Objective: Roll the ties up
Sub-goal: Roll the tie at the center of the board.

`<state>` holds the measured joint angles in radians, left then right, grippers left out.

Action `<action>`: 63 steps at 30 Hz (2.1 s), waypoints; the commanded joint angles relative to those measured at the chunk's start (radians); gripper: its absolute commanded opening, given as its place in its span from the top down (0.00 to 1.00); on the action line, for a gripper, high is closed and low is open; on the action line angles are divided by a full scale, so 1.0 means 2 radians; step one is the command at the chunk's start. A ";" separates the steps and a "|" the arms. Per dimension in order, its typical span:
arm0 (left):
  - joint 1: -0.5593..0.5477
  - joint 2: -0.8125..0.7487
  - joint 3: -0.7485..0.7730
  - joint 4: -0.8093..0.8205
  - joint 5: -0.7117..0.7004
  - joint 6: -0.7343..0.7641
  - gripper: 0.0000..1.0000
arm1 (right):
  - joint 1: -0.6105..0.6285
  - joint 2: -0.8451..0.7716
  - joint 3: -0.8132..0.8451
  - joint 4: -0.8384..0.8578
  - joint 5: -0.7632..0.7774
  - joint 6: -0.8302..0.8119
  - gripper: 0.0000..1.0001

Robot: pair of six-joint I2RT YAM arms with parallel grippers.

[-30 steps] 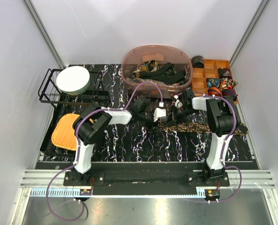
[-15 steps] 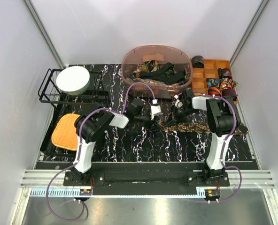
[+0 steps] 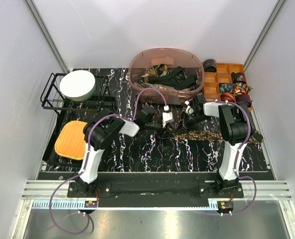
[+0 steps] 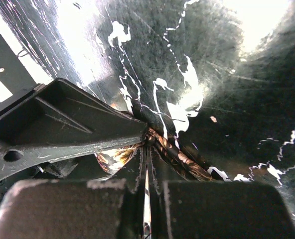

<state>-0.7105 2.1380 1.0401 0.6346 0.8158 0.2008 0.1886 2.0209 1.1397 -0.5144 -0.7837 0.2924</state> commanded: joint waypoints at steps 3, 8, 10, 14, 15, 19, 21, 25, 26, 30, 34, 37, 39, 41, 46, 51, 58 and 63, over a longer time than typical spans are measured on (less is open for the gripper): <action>-0.014 0.006 0.008 -0.262 -0.085 0.116 0.71 | 0.009 0.018 -0.005 0.005 0.110 -0.027 1.00; -0.024 -0.004 0.053 -0.409 -0.157 0.173 0.58 | 0.009 0.019 -0.005 0.003 0.112 -0.029 1.00; -0.022 -0.010 0.063 -0.432 -0.159 0.180 0.53 | 0.009 0.021 -0.008 0.003 0.115 -0.028 1.00; -0.007 -0.019 0.067 -0.437 -0.140 0.162 0.46 | 0.009 0.024 -0.011 0.003 0.121 -0.026 1.00; 0.004 -0.022 0.066 -0.429 -0.117 0.153 0.44 | 0.009 0.023 -0.010 0.003 0.122 -0.024 1.00; 0.015 -0.027 0.045 -0.383 -0.072 0.146 0.41 | 0.009 0.028 -0.009 0.002 0.123 -0.023 1.00; 0.017 -0.025 0.033 -0.341 -0.044 0.129 0.41 | 0.008 0.028 -0.008 0.002 0.123 -0.021 1.00; 0.019 -0.019 0.004 -0.254 0.001 0.094 0.40 | 0.009 0.031 -0.007 0.002 0.123 -0.020 1.00; 0.019 -0.014 -0.001 -0.225 0.009 0.084 0.39 | 0.008 0.032 -0.007 0.003 0.122 -0.020 1.00; 0.019 0.002 -0.018 -0.161 0.024 0.060 0.37 | 0.009 0.035 -0.005 0.001 0.122 -0.020 1.00; 0.018 0.016 -0.024 -0.110 0.025 0.041 0.37 | 0.009 0.037 -0.004 0.000 0.122 -0.020 1.00; 0.018 0.026 -0.025 -0.089 0.025 0.035 0.37 | 0.009 0.037 -0.004 0.000 0.122 -0.020 1.00; 0.018 0.030 -0.020 -0.089 0.024 0.032 0.40 | 0.010 0.037 -0.003 0.000 0.122 -0.019 1.00; 0.018 0.029 -0.019 -0.096 0.020 0.038 0.46 | 0.009 0.038 -0.003 0.000 0.121 -0.020 1.00; 0.016 0.011 -0.002 -0.177 -0.009 0.074 0.59 | 0.010 0.037 -0.001 0.000 0.117 -0.022 1.00; -0.011 -0.009 0.034 -0.315 -0.086 0.133 0.66 | 0.011 0.038 0.002 0.000 0.096 -0.026 1.00; -0.062 0.003 0.113 -0.494 -0.200 0.198 0.80 | 0.011 0.017 0.015 -0.020 0.061 -0.039 1.00; -0.070 0.035 0.172 -0.596 -0.233 0.213 0.82 | 0.012 0.008 0.016 -0.027 0.043 -0.041 0.97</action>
<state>-0.8101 2.0819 1.3617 -0.1928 0.5175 0.5583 0.1909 2.0304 1.1709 -0.5617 -0.7784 0.2562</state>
